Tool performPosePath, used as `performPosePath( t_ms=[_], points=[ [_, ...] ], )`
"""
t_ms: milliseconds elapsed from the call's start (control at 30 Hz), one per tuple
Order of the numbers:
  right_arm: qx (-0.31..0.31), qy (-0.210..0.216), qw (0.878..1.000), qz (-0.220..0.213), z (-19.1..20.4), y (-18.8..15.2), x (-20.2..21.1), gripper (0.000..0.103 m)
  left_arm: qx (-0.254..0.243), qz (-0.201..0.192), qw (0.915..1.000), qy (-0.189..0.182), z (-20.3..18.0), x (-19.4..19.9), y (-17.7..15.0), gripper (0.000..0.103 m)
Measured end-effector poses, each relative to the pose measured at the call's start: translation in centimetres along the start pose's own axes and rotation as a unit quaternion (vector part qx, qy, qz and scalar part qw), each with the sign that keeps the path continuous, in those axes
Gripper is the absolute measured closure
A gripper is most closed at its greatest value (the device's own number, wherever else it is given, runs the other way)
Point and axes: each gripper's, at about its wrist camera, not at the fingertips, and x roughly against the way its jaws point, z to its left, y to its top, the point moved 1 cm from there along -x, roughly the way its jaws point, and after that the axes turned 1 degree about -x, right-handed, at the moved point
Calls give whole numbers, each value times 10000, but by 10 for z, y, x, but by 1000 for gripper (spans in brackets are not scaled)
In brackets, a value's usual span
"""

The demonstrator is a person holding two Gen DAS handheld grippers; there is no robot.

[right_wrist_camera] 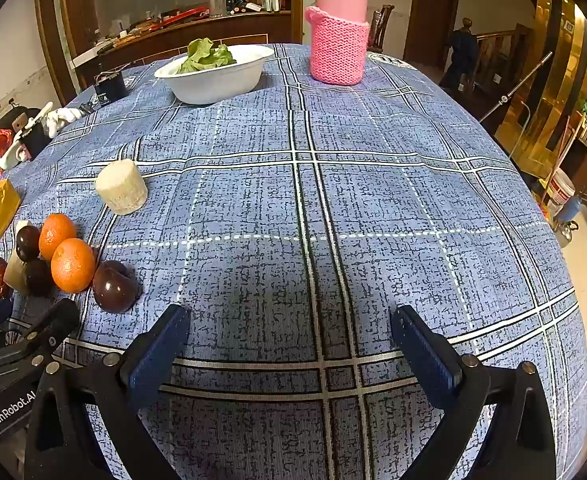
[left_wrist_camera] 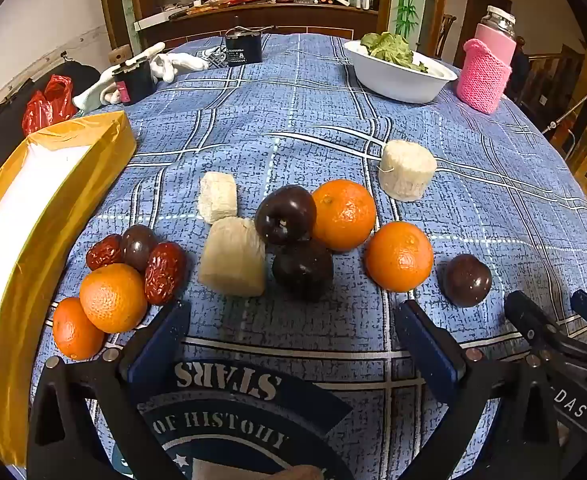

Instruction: Organize fruits

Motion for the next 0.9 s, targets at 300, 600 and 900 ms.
performPosePath(
  t_ms=[300,600,900],
  points=[
    [-3,3,10000,3,0,0,0,0,2,6,10000,-2,0,0,0,0],
    [-2,1,10000,4,0,0,0,0,5,8,10000,-1,0,0,0,0],
    [2,-1,10000,5,0,0,0,0,201,91,9995,212,-1,12,-14,0]
  ],
)
